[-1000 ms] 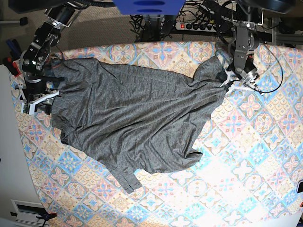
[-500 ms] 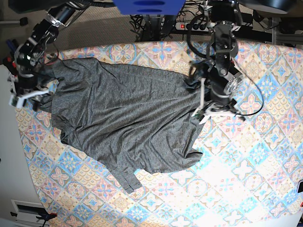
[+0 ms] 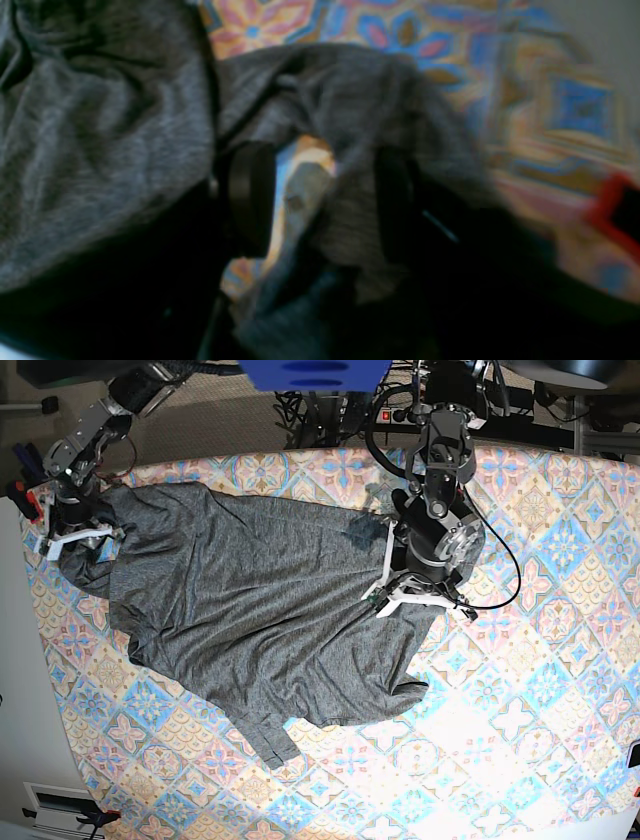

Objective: Layout the t-shirt on the table in an organized manner, then fold the t-shirt properly

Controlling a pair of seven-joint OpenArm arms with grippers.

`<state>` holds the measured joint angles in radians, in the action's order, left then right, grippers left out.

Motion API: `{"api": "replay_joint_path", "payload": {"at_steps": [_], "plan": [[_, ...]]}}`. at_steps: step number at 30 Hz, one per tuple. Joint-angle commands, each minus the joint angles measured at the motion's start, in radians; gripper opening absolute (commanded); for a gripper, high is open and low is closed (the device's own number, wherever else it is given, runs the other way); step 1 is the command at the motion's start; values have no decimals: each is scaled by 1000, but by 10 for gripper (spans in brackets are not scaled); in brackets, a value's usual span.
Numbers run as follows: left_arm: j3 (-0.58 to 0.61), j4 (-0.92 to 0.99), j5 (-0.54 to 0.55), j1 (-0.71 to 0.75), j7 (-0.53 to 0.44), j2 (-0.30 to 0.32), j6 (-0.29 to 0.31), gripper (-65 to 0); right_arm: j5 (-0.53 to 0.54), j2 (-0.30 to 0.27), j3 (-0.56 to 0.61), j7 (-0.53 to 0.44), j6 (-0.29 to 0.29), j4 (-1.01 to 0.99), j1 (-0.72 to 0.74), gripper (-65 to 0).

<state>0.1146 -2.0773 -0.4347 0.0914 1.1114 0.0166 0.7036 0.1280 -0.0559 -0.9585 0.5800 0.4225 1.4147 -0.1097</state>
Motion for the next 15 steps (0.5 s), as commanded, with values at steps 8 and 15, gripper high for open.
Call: {"api": "replay_joint_path", "payload": {"at_steps": [8,15], "plan": [[0,-13,-91,-8,-9,-7,-5,-622,11,-45,-4,-94,6,-113,6,-341],[1,-13,-97,-8,-9,-7,-5,-622,9,-46,-6,-107,9,-42,-5,-341]]}}
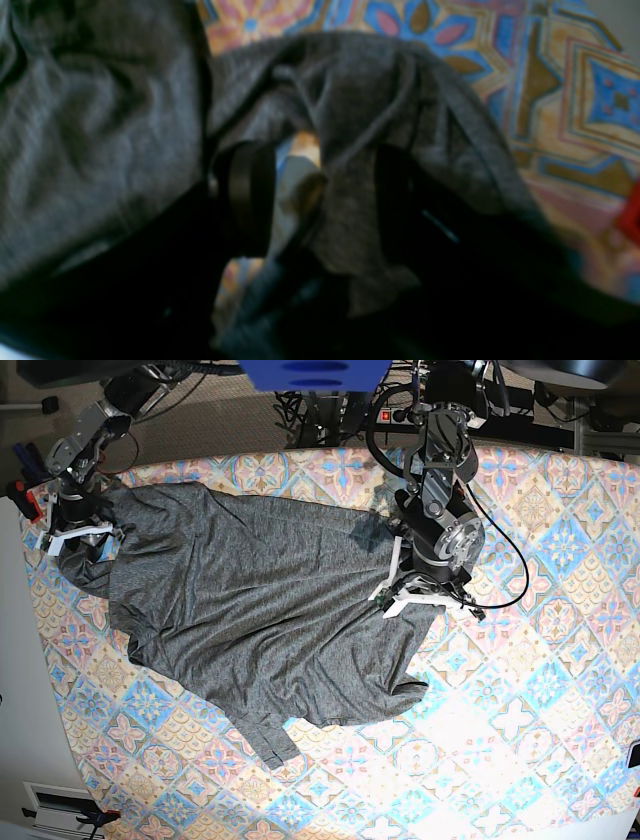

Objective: Layout the t-shirt on the table in an organized manner, then fold the t-shirt properly

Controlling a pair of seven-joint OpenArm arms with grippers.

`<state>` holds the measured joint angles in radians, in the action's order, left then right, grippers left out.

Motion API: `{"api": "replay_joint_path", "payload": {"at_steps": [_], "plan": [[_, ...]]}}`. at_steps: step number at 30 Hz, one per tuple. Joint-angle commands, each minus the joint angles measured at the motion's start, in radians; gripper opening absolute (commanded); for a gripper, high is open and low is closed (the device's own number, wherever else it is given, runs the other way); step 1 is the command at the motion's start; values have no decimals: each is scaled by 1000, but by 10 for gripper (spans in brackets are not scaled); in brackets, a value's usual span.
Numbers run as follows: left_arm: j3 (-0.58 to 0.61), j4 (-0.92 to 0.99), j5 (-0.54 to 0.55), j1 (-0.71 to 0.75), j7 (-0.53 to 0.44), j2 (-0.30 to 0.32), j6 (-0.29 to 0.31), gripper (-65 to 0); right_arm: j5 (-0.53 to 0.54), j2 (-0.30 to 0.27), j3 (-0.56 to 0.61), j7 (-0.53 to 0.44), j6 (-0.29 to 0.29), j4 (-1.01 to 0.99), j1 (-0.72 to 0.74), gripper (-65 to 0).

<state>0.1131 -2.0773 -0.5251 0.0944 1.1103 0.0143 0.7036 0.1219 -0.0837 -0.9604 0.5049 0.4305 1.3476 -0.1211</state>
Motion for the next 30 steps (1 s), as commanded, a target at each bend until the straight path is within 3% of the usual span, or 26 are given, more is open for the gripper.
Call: {"api": "replay_joint_path", "payload": {"at_steps": [1,9,12,16,21,30], "plan": [[4,-13,-7,-11,-8,-6,-5,-622,15,-18,-4,-30,1,60,7,-341],[9,-13,-5,-11,-8,-7,-5,-622,15,-17,-2,-22,1,264,-21,-341],[9,-13,-5,-9,-8,-7,-5,-622,15,-21,-2,-22,1,192,-21,-341],[7,-13,-5,-9,-8,-7,-5,-622,15,-101,-2,-28,1,43,-19,-341],[1,-13,-5,-9,-6,-7,-5,-622,17,-159,-2,-33,1,-139,-18,-341],[7,-13,-5,-9,-6,-7,-5,-622,15,-163,4,-65,21,-173,31,-343]]}}
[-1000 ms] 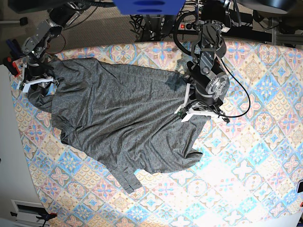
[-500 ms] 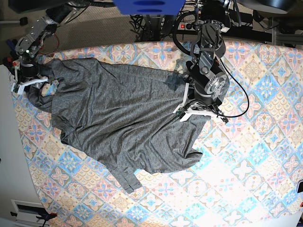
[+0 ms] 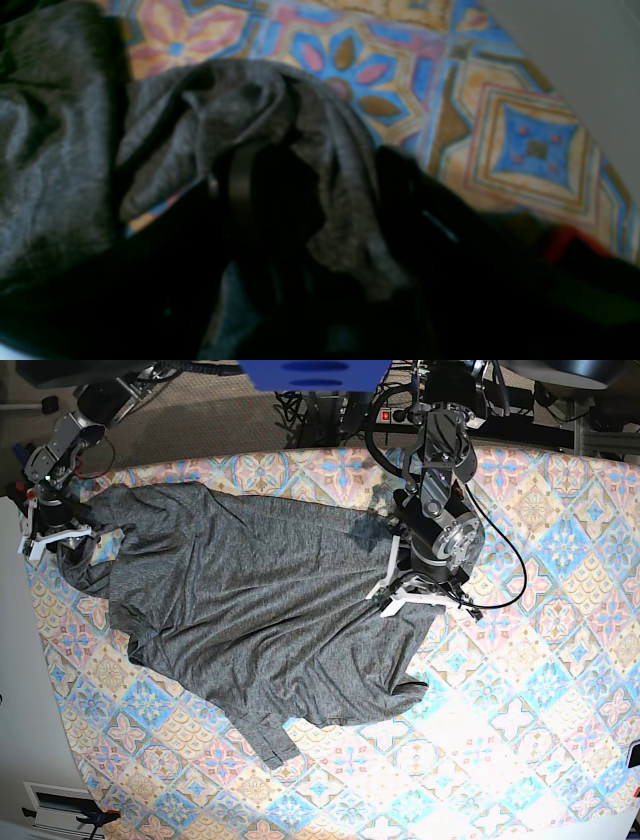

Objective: Layout the t-shirt on the table in an organized manner, then fold the t-shirt properly

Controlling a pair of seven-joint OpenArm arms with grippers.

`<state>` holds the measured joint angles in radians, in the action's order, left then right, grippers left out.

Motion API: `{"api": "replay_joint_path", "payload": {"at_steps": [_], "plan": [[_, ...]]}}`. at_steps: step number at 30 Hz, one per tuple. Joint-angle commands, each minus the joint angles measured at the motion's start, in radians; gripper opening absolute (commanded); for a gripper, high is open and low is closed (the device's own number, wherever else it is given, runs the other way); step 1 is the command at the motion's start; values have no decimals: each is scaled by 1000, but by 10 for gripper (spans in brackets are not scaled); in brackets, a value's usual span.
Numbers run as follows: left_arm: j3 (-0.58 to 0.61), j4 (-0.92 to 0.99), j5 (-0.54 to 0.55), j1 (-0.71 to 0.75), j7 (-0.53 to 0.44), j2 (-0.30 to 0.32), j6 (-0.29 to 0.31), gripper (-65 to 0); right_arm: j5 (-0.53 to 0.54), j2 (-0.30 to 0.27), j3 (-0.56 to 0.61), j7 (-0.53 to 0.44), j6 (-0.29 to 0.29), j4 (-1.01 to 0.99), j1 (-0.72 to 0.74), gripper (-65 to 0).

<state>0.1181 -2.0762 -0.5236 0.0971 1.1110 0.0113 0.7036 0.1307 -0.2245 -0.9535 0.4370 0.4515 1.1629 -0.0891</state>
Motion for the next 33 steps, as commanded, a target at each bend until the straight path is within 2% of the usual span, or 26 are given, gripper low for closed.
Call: {"api": "replay_joint_path", "payload": {"at_steps": [1,3,6,7,11,18,24,28,33], "plan": [[2,-14,-7,-12,-7,-4,-5,-622,7,-22,-3,3,23,12,1,-344],[2,-14,-7,-12,-7,-4,-5,-622,7,-22,-3,3,63,12,5,-346],[-1,-14,-7,-12,-7,-4,-5,-622,7,-22,-2,4,76,5,2,-374],[-1,-14,-7,-12,-7,-4,-5,-622,7,-22,8,4,77,5,1,-412],[-4,-16,-7,-12,-7,-4,-5,-622,5,-22,80,4,76,7,1,-650],[-2,-16,-7,-12,-7,-6,-5,-622,5,-22,60,4,76,79,-1,-650],[1,-16,-7,-13,-9,-40,-5,-622,5,-19,4,4,76,381,4,-650],[4,-16,-7,-12,-9,-41,-5,-622,5,-16,-66,4,74,575,-2,-650],[2,-16,-7,-12,-9,-41,-5,-622,5,81,-98,-4,77,707,-4,-650]]}}
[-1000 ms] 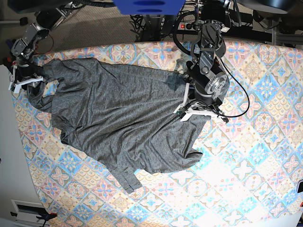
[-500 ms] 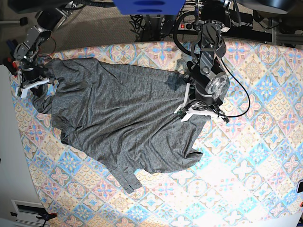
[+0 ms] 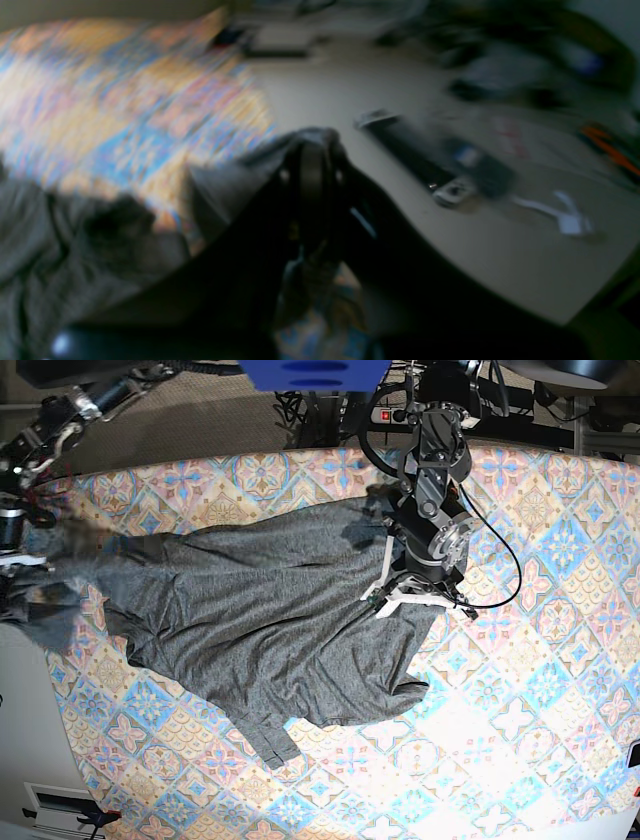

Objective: Layout the t-shirt on the table in an organized manner, then fold the t-shirt properly
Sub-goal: 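Release with the right gripper and move it over the shirt's middle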

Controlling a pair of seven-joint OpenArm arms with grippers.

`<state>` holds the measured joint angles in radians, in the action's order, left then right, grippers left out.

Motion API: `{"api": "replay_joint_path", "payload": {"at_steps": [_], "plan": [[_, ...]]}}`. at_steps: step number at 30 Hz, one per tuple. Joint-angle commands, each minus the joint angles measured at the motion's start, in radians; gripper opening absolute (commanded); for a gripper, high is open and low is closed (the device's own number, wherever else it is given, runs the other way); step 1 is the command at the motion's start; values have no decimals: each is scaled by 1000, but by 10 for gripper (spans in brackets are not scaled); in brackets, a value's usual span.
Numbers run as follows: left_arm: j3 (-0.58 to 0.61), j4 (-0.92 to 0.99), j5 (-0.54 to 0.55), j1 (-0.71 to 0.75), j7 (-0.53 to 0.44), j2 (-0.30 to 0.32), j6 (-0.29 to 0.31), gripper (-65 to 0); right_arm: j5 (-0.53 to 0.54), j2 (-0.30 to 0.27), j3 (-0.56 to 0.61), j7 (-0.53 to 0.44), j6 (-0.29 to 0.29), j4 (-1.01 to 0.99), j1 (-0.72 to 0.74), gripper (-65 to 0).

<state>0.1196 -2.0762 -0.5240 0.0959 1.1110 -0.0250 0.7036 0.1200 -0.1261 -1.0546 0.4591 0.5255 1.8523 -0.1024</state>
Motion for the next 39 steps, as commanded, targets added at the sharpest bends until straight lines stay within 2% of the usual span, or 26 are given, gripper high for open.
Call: {"api": "replay_joint_path", "payload": {"at_steps": [1,5,9,16,20,24,27,31,39], "plan": [[2,-16,-6,-11,-9,-5,-5,-622,16,4,6,-27,3,34,3,-650],[2,-16,-6,-11,-9,-5,-5,-622,14,55,12,-35,5,68,-50,-650],[2,-16,-6,-11,-9,-5,-5,-622,14,119,49,-147,6,70,-96,-650],[-5,-16,-3,-11,-9,-5,-5,-622,14,130,233,-380,6,70,-236,-650],[-11,-16,-5,-11,-9,-5,-5,-622,14,130,313,-457,6,70,-303,-650],[-88,-16,2,-12,-9,-23,-5,-622,5,125,423,-520,6,71,-353,-650],[-196,-17,3,-18,-15,-63,-5,-622,-87,125,482,-534,6,71,-380,-650],[-291,-17,3,-20,-16,-91,-5,-622,-225,128,557,-603,6,71,-380,-650],[-334,-17,5,-3,-12,-99,-5,-622,-463,130,709,-646,6,71,-374,-650]]}}
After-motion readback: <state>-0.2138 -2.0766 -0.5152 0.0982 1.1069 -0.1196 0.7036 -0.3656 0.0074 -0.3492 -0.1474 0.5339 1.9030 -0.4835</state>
